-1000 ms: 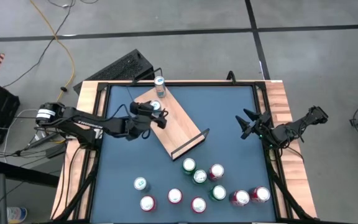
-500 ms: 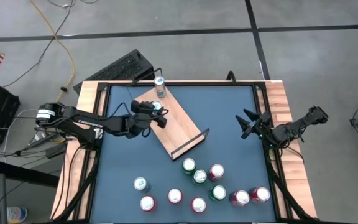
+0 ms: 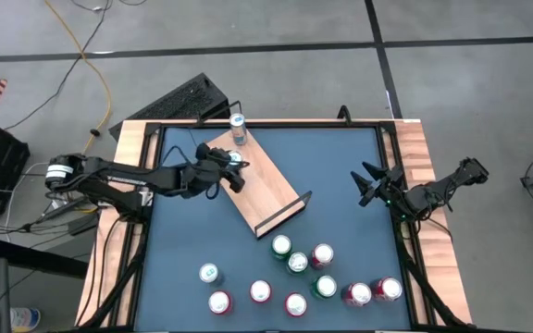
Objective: Place canned beverage on shelf
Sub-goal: Put the right blue soda can on the shelf aligned with the other blue soda can
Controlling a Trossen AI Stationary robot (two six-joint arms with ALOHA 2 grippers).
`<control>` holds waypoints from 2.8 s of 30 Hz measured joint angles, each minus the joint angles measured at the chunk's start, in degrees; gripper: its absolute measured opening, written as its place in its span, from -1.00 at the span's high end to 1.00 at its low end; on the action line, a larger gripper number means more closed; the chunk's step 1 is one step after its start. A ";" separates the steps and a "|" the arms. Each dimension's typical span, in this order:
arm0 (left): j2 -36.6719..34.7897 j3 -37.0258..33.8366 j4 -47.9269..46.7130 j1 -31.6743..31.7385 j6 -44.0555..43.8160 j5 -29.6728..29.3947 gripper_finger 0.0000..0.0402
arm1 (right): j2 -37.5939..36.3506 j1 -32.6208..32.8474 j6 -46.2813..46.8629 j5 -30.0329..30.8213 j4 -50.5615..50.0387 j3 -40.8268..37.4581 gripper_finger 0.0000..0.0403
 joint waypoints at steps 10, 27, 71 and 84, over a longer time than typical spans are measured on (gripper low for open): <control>-11.37 -2.29 -2.27 13.47 12.92 30.37 -0.10 | -0.02 0.00 0.10 0.02 -0.02 0.01 -0.40; -12.96 -2.29 -3.64 35.31 30.69 62.72 -0.10 | -0.02 0.00 2.17 0.68 -0.19 0.02 -0.40; 0.31 -2.14 7.94 48.58 33.56 83.14 -0.36 | -0.01 0.00 3.58 3.62 -0.68 0.02 -0.40; -2.46 -1.46 6.76 47.82 32.81 80.11 -0.41 | -0.01 0.00 3.56 3.60 -0.72 0.01 -0.40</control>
